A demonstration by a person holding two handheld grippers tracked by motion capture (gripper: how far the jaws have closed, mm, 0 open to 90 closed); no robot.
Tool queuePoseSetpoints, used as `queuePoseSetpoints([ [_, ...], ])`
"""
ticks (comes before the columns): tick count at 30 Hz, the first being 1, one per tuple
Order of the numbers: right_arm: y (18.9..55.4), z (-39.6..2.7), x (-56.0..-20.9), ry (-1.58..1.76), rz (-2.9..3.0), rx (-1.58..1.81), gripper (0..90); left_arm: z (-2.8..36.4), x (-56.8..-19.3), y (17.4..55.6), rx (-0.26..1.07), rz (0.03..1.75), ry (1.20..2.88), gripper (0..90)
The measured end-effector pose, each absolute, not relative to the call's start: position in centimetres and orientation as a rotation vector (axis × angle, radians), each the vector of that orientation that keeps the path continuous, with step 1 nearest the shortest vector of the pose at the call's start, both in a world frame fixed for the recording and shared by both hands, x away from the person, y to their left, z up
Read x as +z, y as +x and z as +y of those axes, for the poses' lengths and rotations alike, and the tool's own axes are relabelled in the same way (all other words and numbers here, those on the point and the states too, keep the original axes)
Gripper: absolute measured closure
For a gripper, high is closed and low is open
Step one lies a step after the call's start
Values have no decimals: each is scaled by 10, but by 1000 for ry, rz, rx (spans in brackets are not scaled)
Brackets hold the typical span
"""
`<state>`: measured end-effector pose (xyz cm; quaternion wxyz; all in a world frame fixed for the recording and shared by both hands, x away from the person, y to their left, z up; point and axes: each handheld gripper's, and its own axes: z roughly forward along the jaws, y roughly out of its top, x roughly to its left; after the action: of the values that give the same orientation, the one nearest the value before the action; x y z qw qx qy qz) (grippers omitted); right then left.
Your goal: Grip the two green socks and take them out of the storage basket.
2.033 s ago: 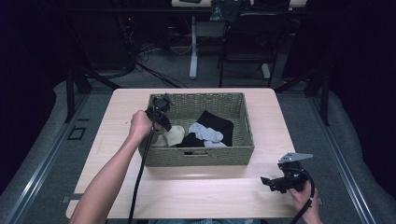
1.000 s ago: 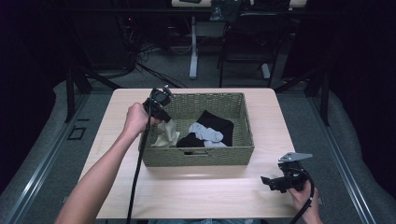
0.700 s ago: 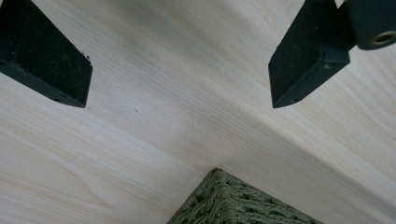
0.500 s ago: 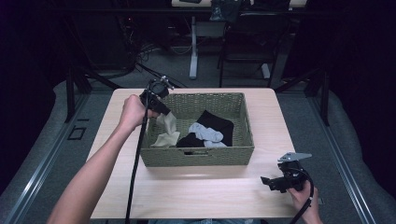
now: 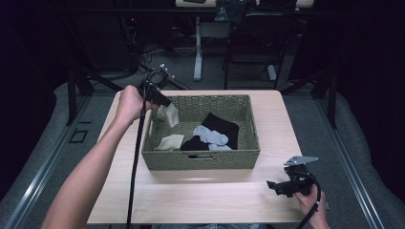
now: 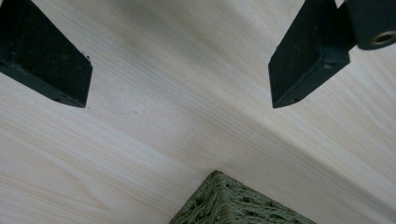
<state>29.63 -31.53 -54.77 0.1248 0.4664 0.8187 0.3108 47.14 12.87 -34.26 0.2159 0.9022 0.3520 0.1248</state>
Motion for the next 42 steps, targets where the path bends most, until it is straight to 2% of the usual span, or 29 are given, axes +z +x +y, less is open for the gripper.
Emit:
queuePoseSetpoints([
  [10, 296, -315, -548, 1360, 2383, 912, 57, 135, -320, 468, 402, 986, 2471, 880],
  [24, 296, -315, -547, 1350, 2382, 903, 58, 171, -291, 461, 466, 1055, 2429, 881],
  [35, 296, -315, -547, 1351, 2380, 900, 59, 222, -286, 457, 506, 1195, 2361, 881],
  [42, 296, -314, -547, 1357, 2376, 906, 59, 263, -300, 460, 491, 1315, 2319, 881],
])
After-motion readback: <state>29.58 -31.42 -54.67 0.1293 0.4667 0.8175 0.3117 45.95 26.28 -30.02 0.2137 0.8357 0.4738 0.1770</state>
